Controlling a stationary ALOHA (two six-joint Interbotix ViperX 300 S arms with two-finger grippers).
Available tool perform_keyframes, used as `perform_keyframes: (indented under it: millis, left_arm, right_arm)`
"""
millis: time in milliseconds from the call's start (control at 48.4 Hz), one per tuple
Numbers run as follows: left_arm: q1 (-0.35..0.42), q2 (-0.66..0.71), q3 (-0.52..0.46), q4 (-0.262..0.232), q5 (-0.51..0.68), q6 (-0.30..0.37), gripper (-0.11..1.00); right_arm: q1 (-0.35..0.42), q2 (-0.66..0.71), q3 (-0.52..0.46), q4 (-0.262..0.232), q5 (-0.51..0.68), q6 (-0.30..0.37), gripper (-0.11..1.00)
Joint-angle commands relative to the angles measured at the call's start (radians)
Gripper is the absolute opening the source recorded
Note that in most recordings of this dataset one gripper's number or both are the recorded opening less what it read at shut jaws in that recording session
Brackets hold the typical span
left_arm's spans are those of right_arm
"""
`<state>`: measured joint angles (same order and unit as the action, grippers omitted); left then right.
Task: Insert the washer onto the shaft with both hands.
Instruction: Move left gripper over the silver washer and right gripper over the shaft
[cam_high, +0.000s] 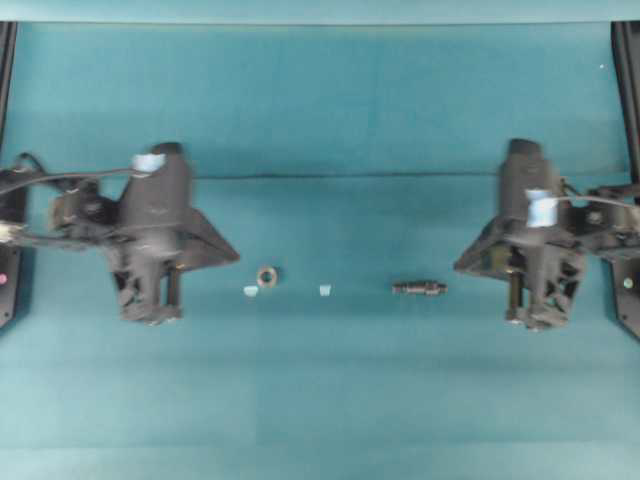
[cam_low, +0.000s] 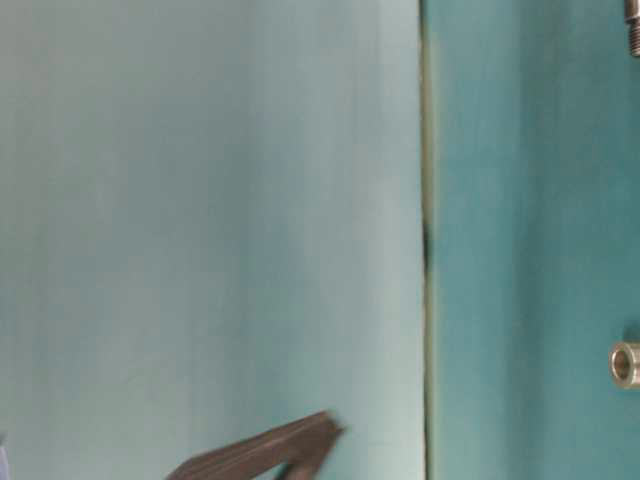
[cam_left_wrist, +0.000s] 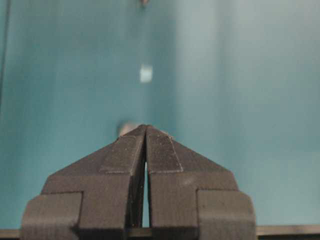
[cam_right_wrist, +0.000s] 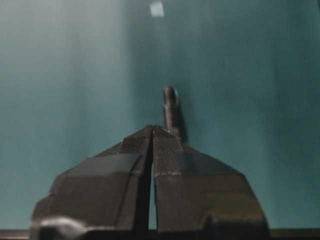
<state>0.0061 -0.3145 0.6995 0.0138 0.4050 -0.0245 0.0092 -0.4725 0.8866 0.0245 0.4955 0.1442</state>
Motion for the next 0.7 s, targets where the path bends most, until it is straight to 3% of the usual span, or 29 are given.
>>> perform_keyframes:
  millis: [0,681]
  left_arm:
    - [0.018,0.041,-0.057,0.005,0.069,0.003,0.02]
    - [0.026,0.311,-0.176,0.008,0.110,0.023,0.02]
  right_arm:
    - [0.002,0.035,-0.041,-0.015,0.031,-0.005,-0.09]
    - [0.003,0.258,-0.112,-0.029,0.057,-0.092,-0.09]
